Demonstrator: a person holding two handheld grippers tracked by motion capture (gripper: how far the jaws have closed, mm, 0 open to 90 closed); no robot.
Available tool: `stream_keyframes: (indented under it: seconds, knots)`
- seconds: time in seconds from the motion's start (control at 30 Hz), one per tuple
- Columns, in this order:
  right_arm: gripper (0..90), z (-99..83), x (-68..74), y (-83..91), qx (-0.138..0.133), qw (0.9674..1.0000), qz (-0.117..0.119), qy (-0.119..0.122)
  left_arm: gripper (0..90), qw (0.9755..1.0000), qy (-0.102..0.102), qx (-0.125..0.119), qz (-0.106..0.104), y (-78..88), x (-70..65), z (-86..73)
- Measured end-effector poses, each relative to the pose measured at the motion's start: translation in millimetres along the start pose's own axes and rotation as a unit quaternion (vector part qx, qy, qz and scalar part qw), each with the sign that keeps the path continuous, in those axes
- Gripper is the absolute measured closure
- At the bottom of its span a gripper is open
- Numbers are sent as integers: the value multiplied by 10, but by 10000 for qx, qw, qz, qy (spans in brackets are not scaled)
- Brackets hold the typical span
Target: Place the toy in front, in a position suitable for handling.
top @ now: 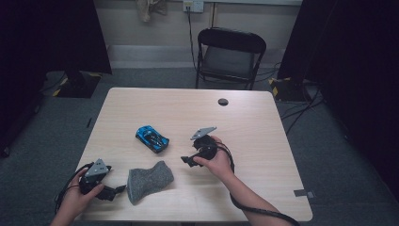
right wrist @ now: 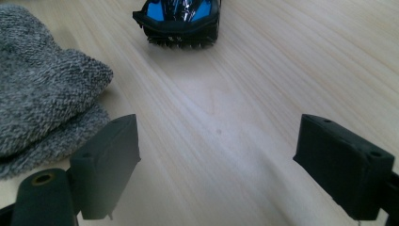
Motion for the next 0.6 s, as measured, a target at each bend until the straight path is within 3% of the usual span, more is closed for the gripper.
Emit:
stream_keyframes:
  seconds: [0.2,0.6]
  knots:
    - [133,116,51,-151,66,9998,-12,178,0,10000,2,-3,-3,-1,0,0]
    - [133,273,125,-325,84,9996,176,188,0,10000,0,0,-2,0,0,0]
Point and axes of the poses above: each handheld gripper's, and its own axes: y roughly backward along the jaws, z roughly out of its top, x roughly to its left, the point moved 3 cm from there along -y, roughly forward along the jaws, and after that the axes turned 9 degrees about -x, right-handed, at the moved point
